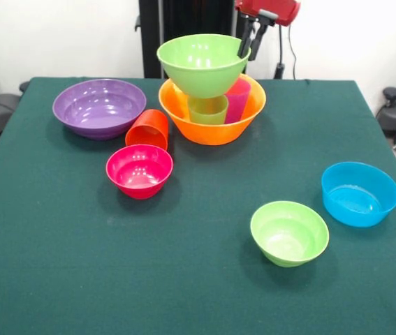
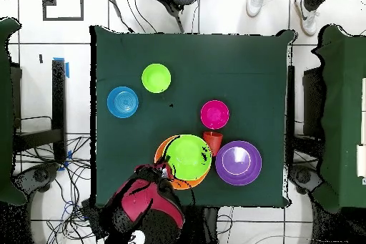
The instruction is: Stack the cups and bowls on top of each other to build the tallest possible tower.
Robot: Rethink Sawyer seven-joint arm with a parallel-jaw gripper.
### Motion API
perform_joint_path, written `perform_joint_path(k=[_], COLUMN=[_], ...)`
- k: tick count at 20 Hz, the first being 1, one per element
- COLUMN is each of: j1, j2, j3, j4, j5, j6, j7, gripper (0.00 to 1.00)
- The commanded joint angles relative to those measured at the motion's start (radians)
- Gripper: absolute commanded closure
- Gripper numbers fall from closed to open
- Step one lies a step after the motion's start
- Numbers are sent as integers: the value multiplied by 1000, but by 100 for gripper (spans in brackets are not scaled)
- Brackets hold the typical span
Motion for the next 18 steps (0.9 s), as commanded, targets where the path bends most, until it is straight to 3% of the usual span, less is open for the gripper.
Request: perform_joint_path(k=[1, 3, 10, 13, 18], j1=[-231, -167, -178, -150, -169], j2=[-52, -36, -27, -16, -17], j3=[311, 236, 233, 194, 209], j4=[103, 86, 87, 60, -44], j5=[89, 133, 168, 186, 196], j6=[-75, -72, -92, -97, 21], j7=[178, 221, 208, 191, 100], gripper=[0, 0, 0, 0, 0])
